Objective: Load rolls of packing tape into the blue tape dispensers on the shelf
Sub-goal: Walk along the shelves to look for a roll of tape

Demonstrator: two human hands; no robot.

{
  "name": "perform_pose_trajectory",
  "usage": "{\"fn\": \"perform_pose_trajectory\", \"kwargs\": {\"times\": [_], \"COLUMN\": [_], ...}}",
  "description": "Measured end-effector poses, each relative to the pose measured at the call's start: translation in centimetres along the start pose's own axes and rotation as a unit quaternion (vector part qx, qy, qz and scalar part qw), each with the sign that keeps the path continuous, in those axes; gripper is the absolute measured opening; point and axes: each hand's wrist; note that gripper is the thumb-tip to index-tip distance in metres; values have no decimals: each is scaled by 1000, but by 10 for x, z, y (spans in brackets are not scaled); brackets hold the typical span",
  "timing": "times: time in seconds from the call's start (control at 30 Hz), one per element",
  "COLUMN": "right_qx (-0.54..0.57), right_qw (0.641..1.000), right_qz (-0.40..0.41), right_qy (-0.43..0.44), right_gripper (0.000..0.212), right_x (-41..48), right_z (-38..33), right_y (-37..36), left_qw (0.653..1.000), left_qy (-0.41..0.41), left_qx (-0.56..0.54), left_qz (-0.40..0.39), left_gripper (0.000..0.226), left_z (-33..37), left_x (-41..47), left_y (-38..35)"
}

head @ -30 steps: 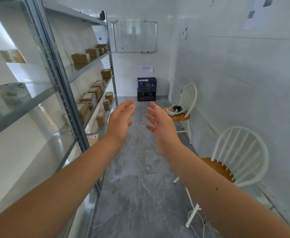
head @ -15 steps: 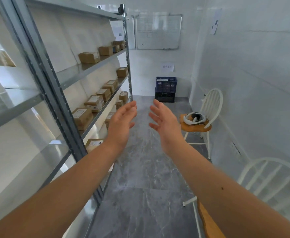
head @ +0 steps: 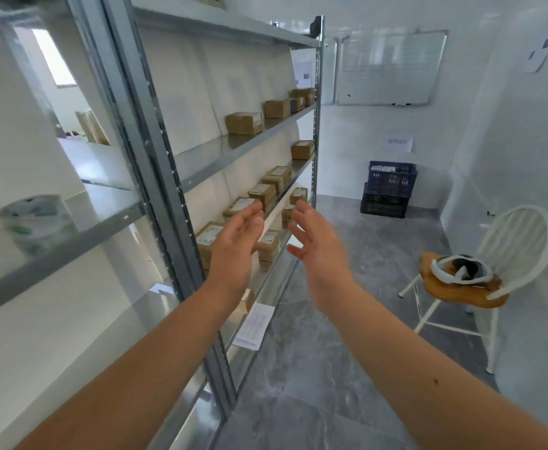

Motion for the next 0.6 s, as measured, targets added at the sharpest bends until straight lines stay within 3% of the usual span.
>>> {"fn": "perform_pose_trajectory", "kwargs": {"times": [0.27, 0.6], "right_qx": [22, 65], "right_qw": [996, 958], "right_qz": [-90, -266], "right_qy": [-18, -85], "right_gripper": [31, 30], "right_x": [90, 133], "right_z": [18, 52], "right_y": [-68, -184], "left_qw": [995, 953], "left_qy": [-44, -69], "left_qx": [43, 86], "left_qz": [80, 282], "left_gripper": [32, 26], "left_z": [-9, 2], "left_x": [72, 96], "left_y": [49, 145]}}
Point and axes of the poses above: each hand's wrist, its own x-axis towards the middle knuckle, its own y-axis out of the back of the hand, z = x × y, and after that the axes turned 8 degrees about x, right-handed
